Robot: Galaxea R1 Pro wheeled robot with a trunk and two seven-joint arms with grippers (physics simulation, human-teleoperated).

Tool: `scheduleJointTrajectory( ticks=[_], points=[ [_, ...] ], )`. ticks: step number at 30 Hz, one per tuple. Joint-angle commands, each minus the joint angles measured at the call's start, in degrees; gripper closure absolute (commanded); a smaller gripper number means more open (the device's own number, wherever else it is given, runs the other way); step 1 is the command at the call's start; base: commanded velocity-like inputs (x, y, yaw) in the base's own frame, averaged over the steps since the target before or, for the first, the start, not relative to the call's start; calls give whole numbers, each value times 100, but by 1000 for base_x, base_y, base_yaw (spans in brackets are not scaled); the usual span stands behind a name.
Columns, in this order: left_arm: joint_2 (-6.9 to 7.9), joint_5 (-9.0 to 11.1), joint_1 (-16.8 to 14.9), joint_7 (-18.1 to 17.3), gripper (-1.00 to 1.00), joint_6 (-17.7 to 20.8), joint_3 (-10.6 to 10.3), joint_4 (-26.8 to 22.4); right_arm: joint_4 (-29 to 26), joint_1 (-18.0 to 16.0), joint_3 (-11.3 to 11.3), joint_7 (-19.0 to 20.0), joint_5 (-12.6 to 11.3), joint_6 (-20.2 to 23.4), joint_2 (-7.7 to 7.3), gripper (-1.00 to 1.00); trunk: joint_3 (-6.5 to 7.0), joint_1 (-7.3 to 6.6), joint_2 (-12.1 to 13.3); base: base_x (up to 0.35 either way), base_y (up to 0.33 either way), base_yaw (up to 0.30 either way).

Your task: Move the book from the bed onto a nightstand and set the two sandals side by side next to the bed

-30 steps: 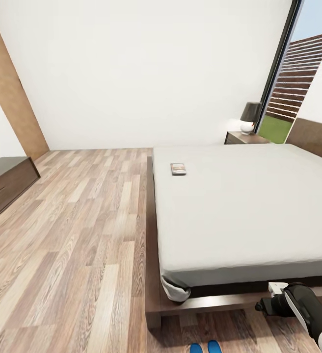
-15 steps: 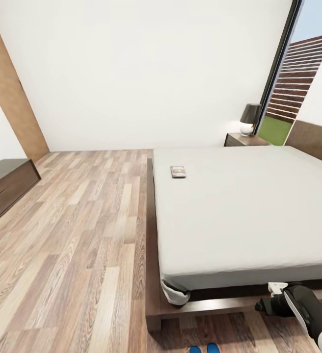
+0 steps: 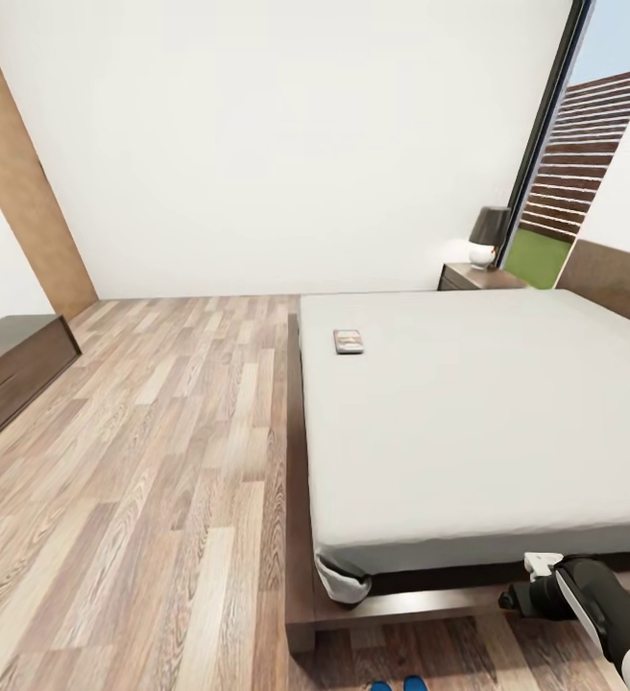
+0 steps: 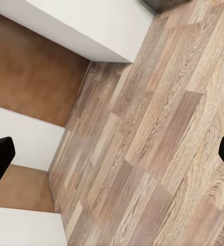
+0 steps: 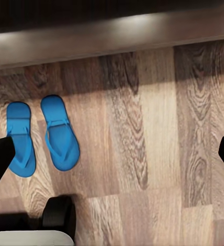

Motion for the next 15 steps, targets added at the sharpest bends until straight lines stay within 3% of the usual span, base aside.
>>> scheduleJointTrajectory(
  ticks=[1, 15],
  points=[
    [1, -36, -6, 12, -100, -43, 48, 13, -7, -2, -24, 48, 61, 22, 3, -100, 14, -23, 39, 0, 0, 0],
    [1, -36, -1, 12, -100, -58, 48, 14, -7, -2, -20, 48, 65, 24, 18, -100, 265, -331, 601, 0, 0, 0]
  ],
)
